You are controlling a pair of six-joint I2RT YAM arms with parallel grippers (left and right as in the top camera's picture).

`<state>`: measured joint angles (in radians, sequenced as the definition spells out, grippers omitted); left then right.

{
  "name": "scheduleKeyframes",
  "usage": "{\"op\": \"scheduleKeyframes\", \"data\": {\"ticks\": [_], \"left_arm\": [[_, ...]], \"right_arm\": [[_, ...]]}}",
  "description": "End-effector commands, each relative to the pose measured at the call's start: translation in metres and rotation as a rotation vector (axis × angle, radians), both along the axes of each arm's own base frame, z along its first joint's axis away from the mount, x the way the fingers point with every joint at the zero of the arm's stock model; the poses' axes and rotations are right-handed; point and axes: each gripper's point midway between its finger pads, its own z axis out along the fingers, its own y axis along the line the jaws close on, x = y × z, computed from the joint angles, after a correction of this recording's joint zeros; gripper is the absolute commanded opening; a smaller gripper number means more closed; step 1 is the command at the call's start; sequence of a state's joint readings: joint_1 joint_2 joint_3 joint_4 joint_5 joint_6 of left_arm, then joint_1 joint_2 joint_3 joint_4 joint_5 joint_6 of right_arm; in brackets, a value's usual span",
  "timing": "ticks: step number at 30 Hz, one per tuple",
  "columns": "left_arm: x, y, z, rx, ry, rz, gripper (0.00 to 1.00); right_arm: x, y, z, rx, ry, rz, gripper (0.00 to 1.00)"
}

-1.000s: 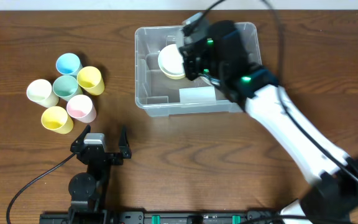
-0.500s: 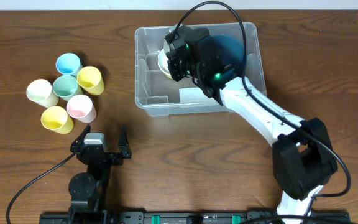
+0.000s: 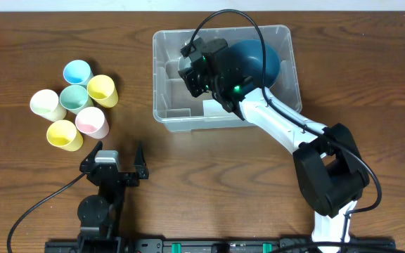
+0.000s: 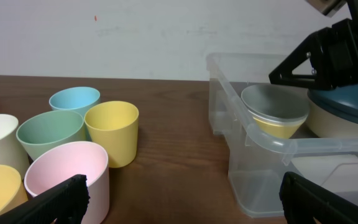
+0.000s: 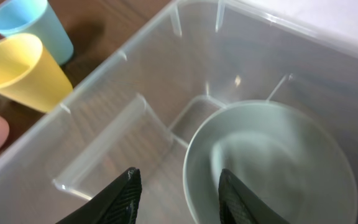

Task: Pack container
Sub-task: 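Carry the grey bowl into the bin and lower it onto the white bowl, then release the grey bowl and withdraw the right arm to the right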

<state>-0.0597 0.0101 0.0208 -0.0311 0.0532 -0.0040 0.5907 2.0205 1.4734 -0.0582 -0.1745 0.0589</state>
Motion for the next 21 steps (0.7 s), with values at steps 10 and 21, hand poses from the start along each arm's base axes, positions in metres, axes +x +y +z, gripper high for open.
{"op": "scheduleKeyframes", "data": {"ticks": [10,21], "left_arm": [[-0.001,0.001,-0.015,-0.009,0.046,0.006,0.98],[-0.001,0.001,-0.015,-0.009,0.046,0.006,0.98]], "right_arm": [[0.0,0.008,0.073,0.013,0.045,0.005,0.48],[-0.021,-0.146,0.187,-0.144,0.14,-0.437,0.83]]}}
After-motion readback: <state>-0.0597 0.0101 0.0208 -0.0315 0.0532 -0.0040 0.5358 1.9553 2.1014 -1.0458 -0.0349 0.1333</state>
